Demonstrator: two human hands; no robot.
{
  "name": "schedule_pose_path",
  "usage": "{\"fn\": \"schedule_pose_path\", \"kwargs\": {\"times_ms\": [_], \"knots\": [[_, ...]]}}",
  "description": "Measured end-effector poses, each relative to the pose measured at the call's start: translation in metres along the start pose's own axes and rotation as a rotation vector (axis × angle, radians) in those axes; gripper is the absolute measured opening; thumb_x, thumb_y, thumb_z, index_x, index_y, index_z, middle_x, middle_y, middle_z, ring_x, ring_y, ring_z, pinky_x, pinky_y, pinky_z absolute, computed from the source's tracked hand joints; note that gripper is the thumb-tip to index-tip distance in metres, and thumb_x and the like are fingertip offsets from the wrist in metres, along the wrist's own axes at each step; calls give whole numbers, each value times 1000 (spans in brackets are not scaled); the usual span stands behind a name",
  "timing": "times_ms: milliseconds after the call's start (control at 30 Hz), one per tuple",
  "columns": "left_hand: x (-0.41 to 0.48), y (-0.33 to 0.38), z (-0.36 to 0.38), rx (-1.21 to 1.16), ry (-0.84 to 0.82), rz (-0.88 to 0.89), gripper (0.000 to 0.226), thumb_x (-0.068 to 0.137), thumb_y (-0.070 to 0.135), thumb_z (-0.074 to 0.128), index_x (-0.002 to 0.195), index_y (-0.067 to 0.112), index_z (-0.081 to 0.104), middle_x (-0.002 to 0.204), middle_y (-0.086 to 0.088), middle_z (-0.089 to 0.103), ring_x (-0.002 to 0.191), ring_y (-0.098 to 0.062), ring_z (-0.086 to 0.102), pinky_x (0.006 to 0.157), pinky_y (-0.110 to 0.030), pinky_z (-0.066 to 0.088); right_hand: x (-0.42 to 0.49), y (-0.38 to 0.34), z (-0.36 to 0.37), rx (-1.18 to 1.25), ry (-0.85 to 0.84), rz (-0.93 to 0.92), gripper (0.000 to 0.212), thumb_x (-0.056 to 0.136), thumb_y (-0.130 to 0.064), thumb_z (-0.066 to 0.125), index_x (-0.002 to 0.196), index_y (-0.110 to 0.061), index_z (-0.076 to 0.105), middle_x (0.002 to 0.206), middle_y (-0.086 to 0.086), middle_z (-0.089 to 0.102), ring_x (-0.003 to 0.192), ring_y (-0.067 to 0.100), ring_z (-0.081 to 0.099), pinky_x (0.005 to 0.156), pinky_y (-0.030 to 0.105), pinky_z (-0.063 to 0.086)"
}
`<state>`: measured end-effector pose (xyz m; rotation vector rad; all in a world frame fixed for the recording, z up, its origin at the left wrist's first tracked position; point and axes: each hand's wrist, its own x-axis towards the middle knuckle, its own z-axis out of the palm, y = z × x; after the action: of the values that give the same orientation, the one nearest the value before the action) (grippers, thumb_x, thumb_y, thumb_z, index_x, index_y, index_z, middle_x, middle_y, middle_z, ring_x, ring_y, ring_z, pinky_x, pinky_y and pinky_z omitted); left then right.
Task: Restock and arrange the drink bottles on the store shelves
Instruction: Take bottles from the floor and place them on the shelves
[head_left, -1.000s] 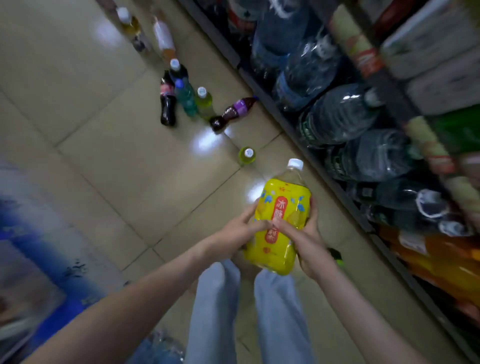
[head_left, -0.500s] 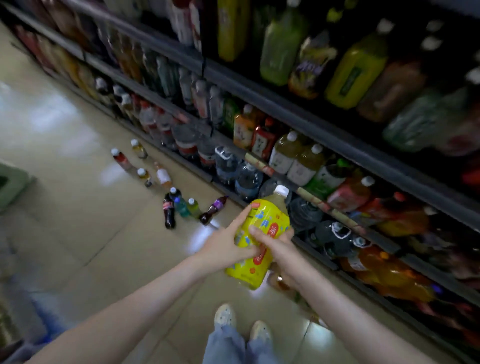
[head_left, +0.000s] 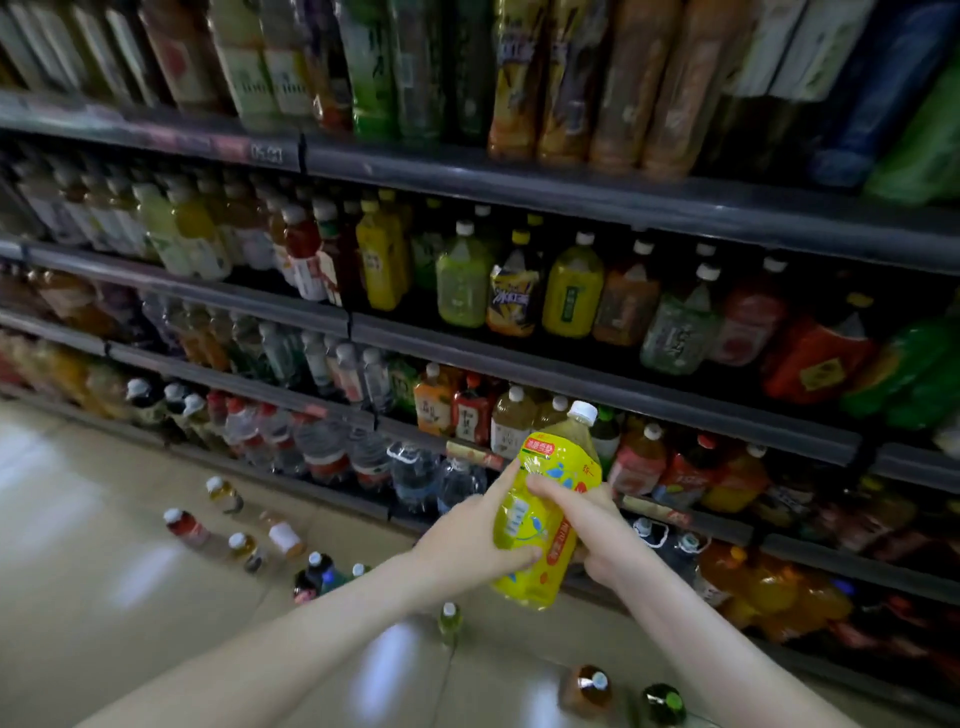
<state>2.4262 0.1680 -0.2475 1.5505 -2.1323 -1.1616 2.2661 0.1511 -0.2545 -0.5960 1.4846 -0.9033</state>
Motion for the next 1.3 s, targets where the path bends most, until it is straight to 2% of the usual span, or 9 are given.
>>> {"fn": "schedule_pose_path", "kwargs": {"times_ms": [133, 267, 433, 600, 700, 933, 1067, 1167, 1300], "knots": [[-3, -24, -47, 57, -80, 135, 87, 85, 47, 62, 147, 48, 1, 142, 8, 42, 129, -9, 41, 104, -28, 37, -2, -15, 31, 59, 69, -99, 85, 55, -36, 89, 122, -14, 41, 108, 10, 68, 87, 26, 72, 71, 45, 59], [-4, -32, -79, 1, -84, 197, 82, 84, 47, 66, 148, 42, 14, 132, 27, 43, 117, 8, 45, 94, -11, 37, -6, -18, 53, 130, 112, -159, 85, 56, -35, 89, 123, -15, 40, 110, 8, 67, 91, 27, 70, 78, 48, 58], [8, -32, -99, -375, -189, 47, 51, 72, 67, 67, 117, 57, 45, 116, 21, 62, 105, 3, 60, 97, -30, 49, -21, -19, 60, 187, -7, -199, 83, 58, -27, 87, 128, -12, 45, 114, 10, 67, 96, 28, 69, 78, 46, 57], [26, -53, -107, -837, -709, -146, 79, 67, 72, 67, 132, 29, 54, 136, -3, 56, 124, -25, 54, 103, -48, 43, -32, -15, 63, 388, -252, -252, 87, 62, -35, 75, 139, -9, 43, 129, 18, 60, 112, 36, 61, 77, 41, 57], [25, -55, -99, -952, -764, -114, 85, 54, 68, 79, 125, 24, 61, 133, -7, 59, 124, -27, 54, 107, -50, 39, -35, -20, 65, 308, -316, -290, 89, 65, -43, 77, 141, -10, 42, 132, 18, 58, 118, 36, 58, 85, 40, 55], [28, -59, -93, -837, -528, -96, 98, 49, 69, 81, 131, 25, 50, 121, -3, 67, 111, -24, 63, 102, -49, 45, -31, -6, 65, 307, -388, -170, 63, 92, -54, 51, 141, -15, 45, 138, 13, 54, 127, 32, 51, 108, 54, 37], [26, -55, -96, -530, -318, -63, 57, 66, 57, 77, 110, 34, 48, 104, 14, 66, 93, -5, 66, 87, -29, 53, -25, 2, 67, 228, -288, -159, 57, 91, -51, 53, 137, -18, 48, 133, 11, 59, 121, 33, 57, 98, 63, 43], [28, -56, -91, -227, -254, -96, 86, 48, 83, 70, 118, 40, 43, 111, 16, 62, 100, -8, 62, 91, -33, 52, -22, 7, 74, 180, -222, -123, 57, 85, -53, 59, 131, -20, 55, 123, 7, 66, 113, 29, 63, 93, 57, 49], [26, -50, -95, -114, -318, -63, 72, 65, 74, 67, 125, 42, 42, 112, 16, 59, 100, -9, 62, 90, -33, 53, -22, 15, 71, 229, -128, -71, 53, 80, -46, 61, 124, -16, 61, 115, 9, 70, 105, 29, 67, 91, 48, 52]]}}
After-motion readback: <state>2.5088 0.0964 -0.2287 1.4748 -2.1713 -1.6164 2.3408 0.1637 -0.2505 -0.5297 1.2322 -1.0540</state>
